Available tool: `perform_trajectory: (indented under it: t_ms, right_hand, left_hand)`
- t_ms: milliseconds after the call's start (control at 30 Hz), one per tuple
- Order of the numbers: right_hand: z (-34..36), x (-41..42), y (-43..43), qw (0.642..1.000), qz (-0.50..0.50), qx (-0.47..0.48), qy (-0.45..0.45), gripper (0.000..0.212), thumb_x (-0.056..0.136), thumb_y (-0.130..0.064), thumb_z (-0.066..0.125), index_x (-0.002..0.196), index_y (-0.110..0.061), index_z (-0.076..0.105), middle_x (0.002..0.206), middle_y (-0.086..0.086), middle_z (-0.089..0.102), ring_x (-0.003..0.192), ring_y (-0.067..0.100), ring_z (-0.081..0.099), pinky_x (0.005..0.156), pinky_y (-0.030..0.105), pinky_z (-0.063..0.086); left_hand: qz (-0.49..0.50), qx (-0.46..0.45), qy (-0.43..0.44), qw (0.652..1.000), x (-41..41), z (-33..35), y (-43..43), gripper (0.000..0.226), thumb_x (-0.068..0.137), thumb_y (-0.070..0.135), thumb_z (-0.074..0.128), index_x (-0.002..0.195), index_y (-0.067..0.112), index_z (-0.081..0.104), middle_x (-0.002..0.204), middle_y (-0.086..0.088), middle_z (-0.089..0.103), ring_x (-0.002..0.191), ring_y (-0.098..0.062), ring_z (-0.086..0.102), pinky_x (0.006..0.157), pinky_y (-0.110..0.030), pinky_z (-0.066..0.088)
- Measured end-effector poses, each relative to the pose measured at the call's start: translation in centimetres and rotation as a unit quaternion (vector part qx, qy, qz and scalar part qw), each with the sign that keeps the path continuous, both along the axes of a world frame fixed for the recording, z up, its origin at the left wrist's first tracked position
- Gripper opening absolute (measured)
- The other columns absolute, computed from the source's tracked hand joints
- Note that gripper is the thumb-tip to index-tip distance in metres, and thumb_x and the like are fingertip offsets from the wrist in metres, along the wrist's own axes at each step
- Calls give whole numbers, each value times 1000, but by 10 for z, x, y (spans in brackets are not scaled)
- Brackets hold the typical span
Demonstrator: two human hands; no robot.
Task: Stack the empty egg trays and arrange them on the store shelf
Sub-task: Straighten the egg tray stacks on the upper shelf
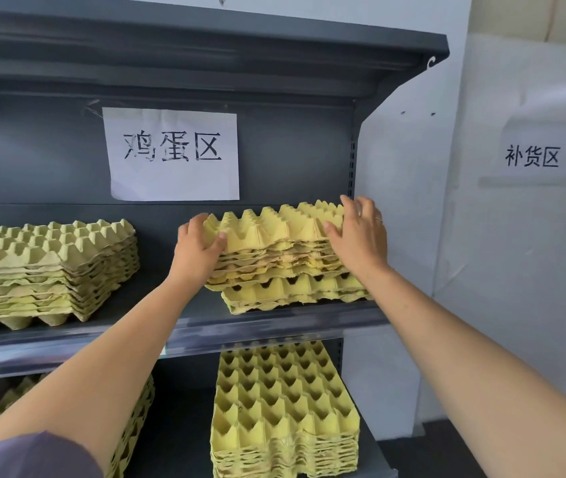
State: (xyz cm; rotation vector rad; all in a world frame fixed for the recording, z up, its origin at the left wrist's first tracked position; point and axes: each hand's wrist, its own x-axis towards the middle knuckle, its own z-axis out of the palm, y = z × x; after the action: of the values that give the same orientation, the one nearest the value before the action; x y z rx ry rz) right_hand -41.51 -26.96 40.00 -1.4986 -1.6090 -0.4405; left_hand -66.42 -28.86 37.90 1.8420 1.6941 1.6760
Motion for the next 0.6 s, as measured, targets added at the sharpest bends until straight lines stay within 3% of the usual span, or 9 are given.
perform_trajectory:
  t_ms: [67, 133, 233, 300, 367, 600]
  right_hand:
    - [0, -2, 1, 999, -43, -6, 31, 70, 89, -46, 58, 146, -19, 27, 149, 11, 27, 134, 34, 31, 100, 47, 37]
    - [-1, 1, 3, 985, -8, -67, 162, 83, 85, -48, 64, 149, -20, 19, 147, 13, 28, 129, 37, 38, 94, 46, 42]
    - [-8, 8, 7, 914, 101, -161, 358, 91, 83, -50, 65, 150, -16, 13, 146, 16, 31, 124, 36, 46, 87, 38, 42]
    - [-11, 11, 10, 890, 131, -177, 398, 82, 83, -50, 65, 143, -12, 24, 139, 12, 40, 121, 32, 47, 84, 36, 41]
    - [-10, 10, 13, 875, 153, -166, 428, 72, 82, -44, 68, 135, -11, 33, 131, 8, 47, 115, 28, 49, 80, 34, 41]
    - [-4, 20, 15, 866, 175, -98, 458, 54, 77, -35, 73, 119, -12, 47, 113, 4, 58, 100, 22, 55, 74, 32, 42]
  left_hand:
    - [-2, 2, -70, 998, 5, -2, -1, 60, 94, 32, 53, 145, 18, 26, 147, -11, 25, 127, -27, 39, 96, -29, 34]
    - [-18, -41, -166, 985, 4, -6, 1, 65, 92, 37, 55, 146, 19, 23, 147, -10, 28, 128, -27, 39, 100, -34, 35]
    - [-78, -145, -303, 939, 0, -12, 5, 59, 90, 47, 54, 138, 19, 35, 133, -7, 50, 116, -27, 53, 99, -43, 44]
    - [-121, -182, -372, 902, -1, -13, 6, 48, 90, 44, 54, 130, 19, 45, 122, -8, 60, 105, -27, 61, 91, -45, 51]
    - [-140, -178, -402, 887, 0, -12, 7, 41, 91, 38, 54, 125, 17, 49, 116, -8, 63, 100, -27, 64, 89, -44, 52]
    - [-152, -99, -402, 897, 12, 1, 7, 16, 91, 22, 49, 106, 18, 50, 100, -7, 61, 90, -26, 60, 87, -43, 49]
